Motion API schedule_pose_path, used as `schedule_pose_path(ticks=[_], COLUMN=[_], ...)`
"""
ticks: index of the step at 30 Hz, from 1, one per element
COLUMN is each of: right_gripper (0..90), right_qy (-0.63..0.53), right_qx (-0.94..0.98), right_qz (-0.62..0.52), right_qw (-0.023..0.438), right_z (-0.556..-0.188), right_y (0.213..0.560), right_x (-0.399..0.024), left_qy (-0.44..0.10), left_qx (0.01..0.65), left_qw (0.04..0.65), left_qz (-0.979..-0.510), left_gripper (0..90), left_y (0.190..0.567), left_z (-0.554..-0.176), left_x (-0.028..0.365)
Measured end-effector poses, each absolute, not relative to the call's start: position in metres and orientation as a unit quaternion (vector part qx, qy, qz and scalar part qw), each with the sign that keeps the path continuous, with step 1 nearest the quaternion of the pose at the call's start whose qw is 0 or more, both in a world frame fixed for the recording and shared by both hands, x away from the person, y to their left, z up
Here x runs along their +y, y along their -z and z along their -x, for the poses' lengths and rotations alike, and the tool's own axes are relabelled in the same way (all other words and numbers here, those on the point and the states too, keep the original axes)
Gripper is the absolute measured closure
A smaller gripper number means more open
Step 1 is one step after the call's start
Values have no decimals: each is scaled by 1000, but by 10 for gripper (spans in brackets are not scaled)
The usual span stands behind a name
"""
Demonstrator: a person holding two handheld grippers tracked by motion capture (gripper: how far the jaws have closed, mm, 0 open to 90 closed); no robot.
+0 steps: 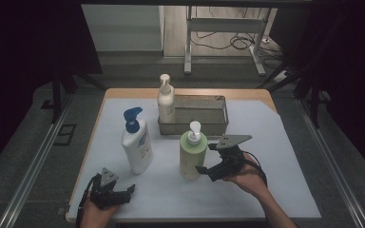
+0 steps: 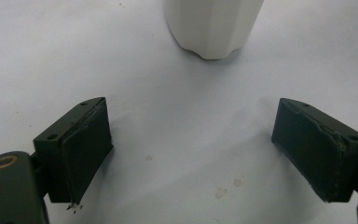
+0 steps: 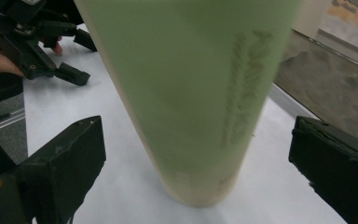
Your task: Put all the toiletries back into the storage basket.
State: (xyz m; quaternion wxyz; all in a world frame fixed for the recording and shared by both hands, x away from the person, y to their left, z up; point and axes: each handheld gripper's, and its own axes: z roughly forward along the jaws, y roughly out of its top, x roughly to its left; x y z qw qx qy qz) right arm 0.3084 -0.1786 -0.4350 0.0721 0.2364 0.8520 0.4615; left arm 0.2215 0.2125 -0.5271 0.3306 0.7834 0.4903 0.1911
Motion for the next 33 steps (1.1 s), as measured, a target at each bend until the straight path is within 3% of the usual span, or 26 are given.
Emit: schedule_pose_path(ticks=[19, 26, 33], right_gripper=[26, 98, 112], right_qy=[-458, -458, -456], right_qx=[854, 853, 852], right_qz=[-234, -235, -234], right_qw=[84, 93, 105], right_z=[-317, -321, -320], right_y=[431, 431, 431], right_x=[-143, -140, -138], left_qy=[-191, -191, -191], left_qx=[490, 490, 490], left_qw=[330, 330, 330], left_qz=[-784, -784, -784], left_gripper=[114, 114, 114], left_y=[527, 527, 527], left_z=[-221, -221, -222], left_x=[212, 213, 212])
